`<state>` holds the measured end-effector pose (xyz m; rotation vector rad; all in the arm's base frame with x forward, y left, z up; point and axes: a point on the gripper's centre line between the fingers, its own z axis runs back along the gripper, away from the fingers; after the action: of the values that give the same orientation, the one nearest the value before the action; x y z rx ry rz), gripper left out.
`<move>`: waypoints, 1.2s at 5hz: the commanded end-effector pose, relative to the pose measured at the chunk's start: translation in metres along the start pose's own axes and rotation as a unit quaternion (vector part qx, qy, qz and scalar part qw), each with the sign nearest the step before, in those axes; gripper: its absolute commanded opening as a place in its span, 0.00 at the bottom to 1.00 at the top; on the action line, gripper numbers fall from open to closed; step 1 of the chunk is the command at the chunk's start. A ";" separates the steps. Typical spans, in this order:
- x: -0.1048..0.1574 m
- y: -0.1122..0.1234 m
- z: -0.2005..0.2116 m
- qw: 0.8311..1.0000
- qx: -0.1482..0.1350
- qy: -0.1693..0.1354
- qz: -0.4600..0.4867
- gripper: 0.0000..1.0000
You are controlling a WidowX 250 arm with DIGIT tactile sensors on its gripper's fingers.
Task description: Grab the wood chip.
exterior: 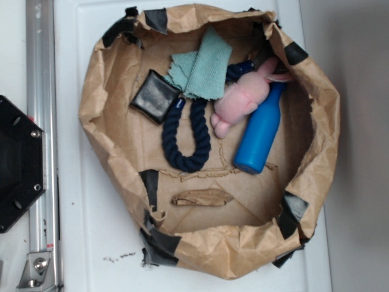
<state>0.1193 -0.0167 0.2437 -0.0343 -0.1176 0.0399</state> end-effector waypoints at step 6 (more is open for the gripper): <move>0.106 0.035 -0.121 0.996 -0.090 0.009 -0.010 1.00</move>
<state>0.2321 0.0145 0.1241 -0.2173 -0.0562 -0.0073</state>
